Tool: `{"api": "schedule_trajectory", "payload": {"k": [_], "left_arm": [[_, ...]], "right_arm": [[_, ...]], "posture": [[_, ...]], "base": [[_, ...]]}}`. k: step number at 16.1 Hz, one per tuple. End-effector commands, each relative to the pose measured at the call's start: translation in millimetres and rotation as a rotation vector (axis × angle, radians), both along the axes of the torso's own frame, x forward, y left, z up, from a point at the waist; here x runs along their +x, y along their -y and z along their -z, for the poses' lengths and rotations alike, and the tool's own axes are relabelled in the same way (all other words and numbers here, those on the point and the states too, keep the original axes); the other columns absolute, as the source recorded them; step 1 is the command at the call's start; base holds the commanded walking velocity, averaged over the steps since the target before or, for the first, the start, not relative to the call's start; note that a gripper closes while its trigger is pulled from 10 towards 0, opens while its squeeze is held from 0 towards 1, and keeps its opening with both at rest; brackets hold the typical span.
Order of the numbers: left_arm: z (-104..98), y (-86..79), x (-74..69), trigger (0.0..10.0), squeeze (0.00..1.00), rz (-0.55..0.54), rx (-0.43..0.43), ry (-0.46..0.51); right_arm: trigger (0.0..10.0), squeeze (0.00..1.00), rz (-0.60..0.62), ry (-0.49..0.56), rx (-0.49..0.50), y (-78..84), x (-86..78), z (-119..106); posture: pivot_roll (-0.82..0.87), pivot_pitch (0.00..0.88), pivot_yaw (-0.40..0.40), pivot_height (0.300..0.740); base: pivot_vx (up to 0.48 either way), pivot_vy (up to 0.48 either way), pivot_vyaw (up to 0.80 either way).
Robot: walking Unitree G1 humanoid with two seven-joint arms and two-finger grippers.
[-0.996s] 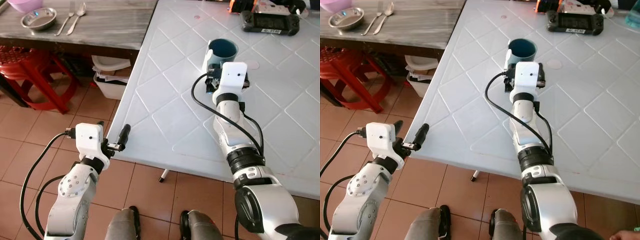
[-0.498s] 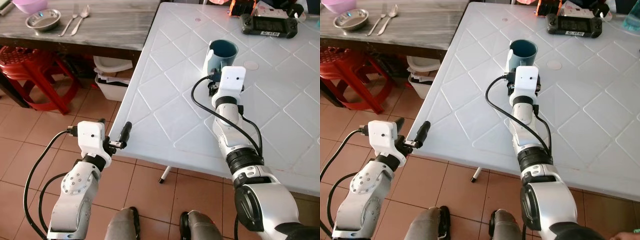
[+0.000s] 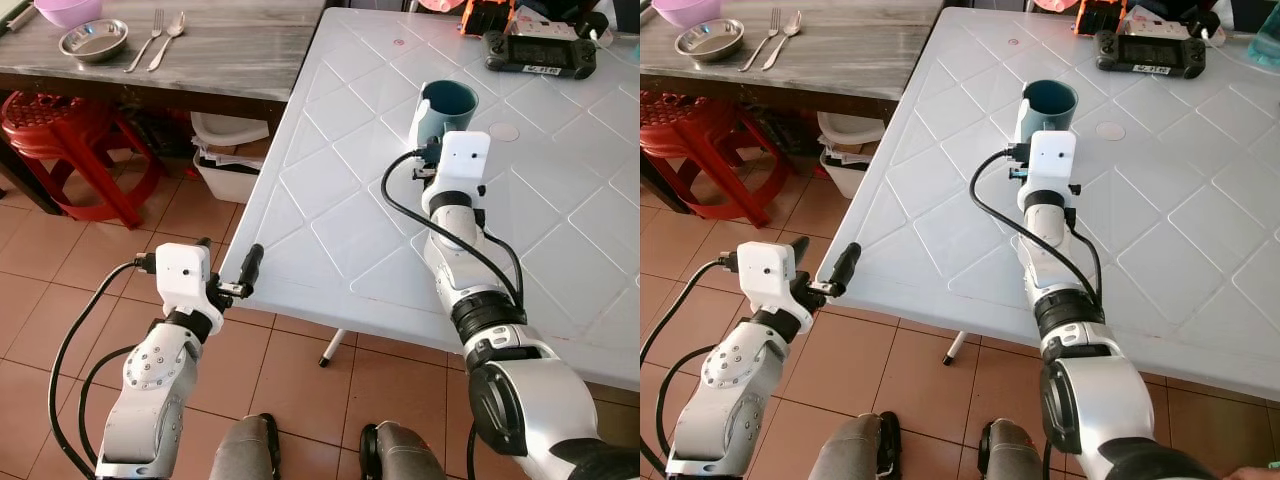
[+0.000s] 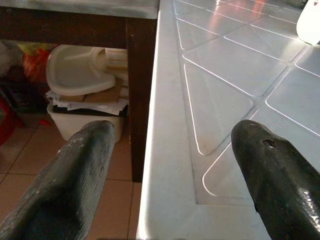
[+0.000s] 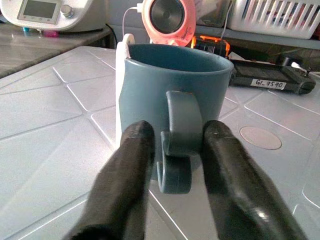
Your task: Setting the table
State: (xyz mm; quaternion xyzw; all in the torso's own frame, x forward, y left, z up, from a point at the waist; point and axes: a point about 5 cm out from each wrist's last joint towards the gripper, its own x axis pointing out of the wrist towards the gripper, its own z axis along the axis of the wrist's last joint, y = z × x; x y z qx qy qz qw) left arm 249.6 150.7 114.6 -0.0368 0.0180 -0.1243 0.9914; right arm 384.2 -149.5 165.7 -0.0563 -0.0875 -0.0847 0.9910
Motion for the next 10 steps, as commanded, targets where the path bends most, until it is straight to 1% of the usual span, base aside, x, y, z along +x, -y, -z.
{"api": "schedule_trajectory", "payload": {"k": [1,6,10], "left_arm": [[2.3,-4.8,-2.9,10.0,0.00,-0.017,0.015,-0.011],[2.1,-6.1,-3.9,10.0,0.00,-0.010,0.025,-0.015],[3.2,-5.2,-1.7,10.0,0.00,-0.006,0.029,-0.016]], "right_arm": [[0.0,0.00,-0.002,0.015,0.010,0.2,2.1,-4.6],[0.0,0.00,-0.007,0.019,0.027,0.6,2.8,-4.7],[0.0,0.00,-0.010,0.043,0.039,-0.1,0.2,-5.5]], "posture": [[0.09,0.129,0.047,0.740],[0.10,0.134,0.059,0.740],[0.09,0.117,0.060,0.740]], "base": [[0.000,0.000,0.00],[0.000,0.000,0.00],[0.000,0.000,0.00]]}}
